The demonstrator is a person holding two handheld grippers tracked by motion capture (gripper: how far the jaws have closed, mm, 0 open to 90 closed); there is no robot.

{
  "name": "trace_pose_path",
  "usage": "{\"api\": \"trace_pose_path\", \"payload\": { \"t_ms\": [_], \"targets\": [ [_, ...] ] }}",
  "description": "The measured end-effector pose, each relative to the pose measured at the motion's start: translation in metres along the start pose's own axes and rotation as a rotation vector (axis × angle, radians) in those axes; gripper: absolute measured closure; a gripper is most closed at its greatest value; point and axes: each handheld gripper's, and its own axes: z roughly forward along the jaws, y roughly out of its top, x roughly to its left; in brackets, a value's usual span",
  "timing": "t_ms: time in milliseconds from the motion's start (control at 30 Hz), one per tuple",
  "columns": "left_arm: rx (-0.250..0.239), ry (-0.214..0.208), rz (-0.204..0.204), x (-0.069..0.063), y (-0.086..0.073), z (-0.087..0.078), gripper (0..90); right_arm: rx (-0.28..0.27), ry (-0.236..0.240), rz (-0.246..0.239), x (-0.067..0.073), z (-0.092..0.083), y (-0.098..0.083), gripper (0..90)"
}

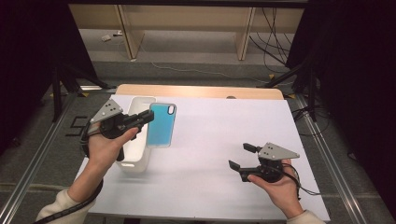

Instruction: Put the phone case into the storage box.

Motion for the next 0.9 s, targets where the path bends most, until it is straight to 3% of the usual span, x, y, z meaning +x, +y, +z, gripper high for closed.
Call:
{"api": "trace_pose_path", "payload": {
  "t_ms": [67, 500, 867, 900],
  "targets": [
    [-0.003, 0.003, 0.001, 0.002, 0.001, -0.001, 82.3, -0.012, -0.006, -0.017, -0.001, 0.0, 0.0, 18.6],
    [-0.02, 0.024, 0.003, 0.012, 0.004, -0.006, 82.3, -0.004, -0.01, 0.001, -0.001, -0.002, -0.002, 17.6],
    [-0.043, 0.046, 0.004, 0.024, 0.007, -0.013, 82.3, -0.05, -0.002, 0.008, -0.003, -0.001, -0.005, 17.1],
    [-0.045, 0.05, 0.004, 0.026, 0.007, -0.014, 82.3, -0.03, -0.007, 0.002, -0.002, -0.003, -0.005, 17.0]
  ]
}}
